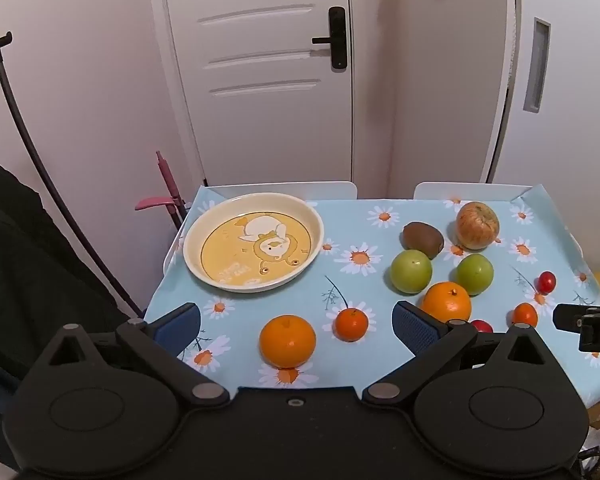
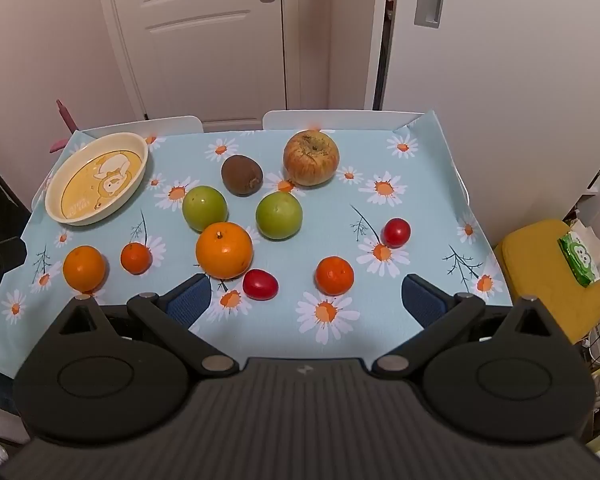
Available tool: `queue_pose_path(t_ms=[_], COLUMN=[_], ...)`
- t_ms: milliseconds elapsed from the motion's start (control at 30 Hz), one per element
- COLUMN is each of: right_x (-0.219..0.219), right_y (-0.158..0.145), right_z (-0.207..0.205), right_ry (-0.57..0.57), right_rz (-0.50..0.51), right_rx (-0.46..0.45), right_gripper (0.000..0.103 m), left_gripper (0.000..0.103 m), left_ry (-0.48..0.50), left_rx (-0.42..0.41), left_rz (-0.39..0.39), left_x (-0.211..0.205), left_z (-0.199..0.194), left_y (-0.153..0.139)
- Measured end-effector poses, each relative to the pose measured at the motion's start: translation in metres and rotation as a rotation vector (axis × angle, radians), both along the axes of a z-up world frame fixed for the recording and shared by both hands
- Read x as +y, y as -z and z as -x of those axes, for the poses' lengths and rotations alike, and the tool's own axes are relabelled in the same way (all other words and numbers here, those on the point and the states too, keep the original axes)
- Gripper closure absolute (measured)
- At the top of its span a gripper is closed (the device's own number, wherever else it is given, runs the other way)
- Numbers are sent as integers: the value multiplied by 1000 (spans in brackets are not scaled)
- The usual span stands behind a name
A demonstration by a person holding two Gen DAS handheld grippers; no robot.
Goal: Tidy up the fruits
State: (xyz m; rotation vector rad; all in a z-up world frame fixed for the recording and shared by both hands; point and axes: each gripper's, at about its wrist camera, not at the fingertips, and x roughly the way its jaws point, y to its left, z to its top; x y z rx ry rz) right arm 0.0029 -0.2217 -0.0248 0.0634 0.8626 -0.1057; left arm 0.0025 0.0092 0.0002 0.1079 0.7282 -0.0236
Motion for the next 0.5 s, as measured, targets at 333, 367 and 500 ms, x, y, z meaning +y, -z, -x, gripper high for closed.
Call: queue_pose_path(t_ms=[333, 367, 500], right_x=[-1, -1, 0], right_y=[2, 1, 1], right_z=[-2, -1, 1], right_ry=[-2, -2, -1], right_rz=[-5, -2, 2], right_rx=[0, 1, 2], right_gripper=[0, 0, 0], left_gripper=[0, 0, 0], left_ry=[9, 11, 11], left_rx=[-2, -2, 0], left_rz=[-5, -7, 3], left_x=[-2, -2, -1], left_z=[1, 1, 1], left_y=[-1, -1, -1])
